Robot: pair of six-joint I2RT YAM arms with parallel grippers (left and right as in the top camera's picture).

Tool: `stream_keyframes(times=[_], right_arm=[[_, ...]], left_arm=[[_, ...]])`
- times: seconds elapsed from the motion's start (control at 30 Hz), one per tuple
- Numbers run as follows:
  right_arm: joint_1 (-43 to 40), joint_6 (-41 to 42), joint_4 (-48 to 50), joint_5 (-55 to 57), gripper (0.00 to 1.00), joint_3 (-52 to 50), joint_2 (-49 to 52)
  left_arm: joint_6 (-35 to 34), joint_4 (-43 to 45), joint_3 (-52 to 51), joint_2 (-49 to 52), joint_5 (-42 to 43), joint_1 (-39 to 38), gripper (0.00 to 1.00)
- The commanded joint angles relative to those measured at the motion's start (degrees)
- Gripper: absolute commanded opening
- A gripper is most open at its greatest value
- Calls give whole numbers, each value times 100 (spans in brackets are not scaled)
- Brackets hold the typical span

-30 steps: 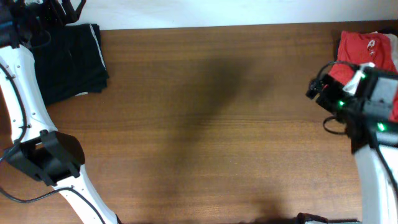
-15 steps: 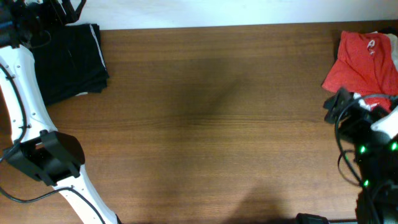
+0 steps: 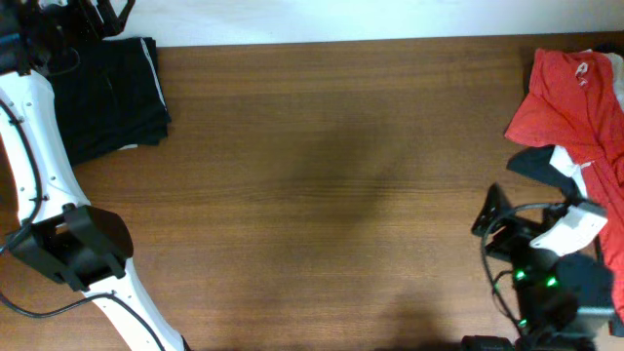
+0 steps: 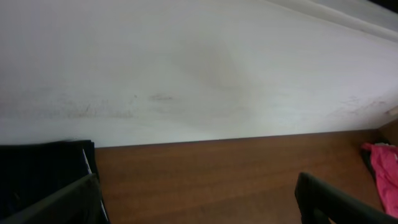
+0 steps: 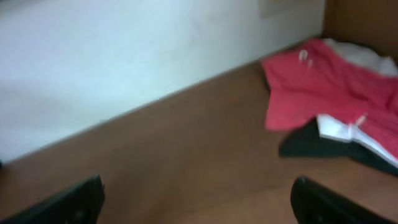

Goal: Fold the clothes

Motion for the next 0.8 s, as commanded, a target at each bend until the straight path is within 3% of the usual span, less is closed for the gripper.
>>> stream_keyframes(times=[0.0,0.3,0.77], right_arm=[[297,-39,570,90,99,-1010,-835],[431,-179,1578,87,99,-2555,-2214],[426,-232,3174,-85,99,-3602,-2208]], left_arm=[[26,13,-26,50,120,-2,99],[26,13,-26,50,120,-2,99],[26,13,-26,50,118,-2,99]])
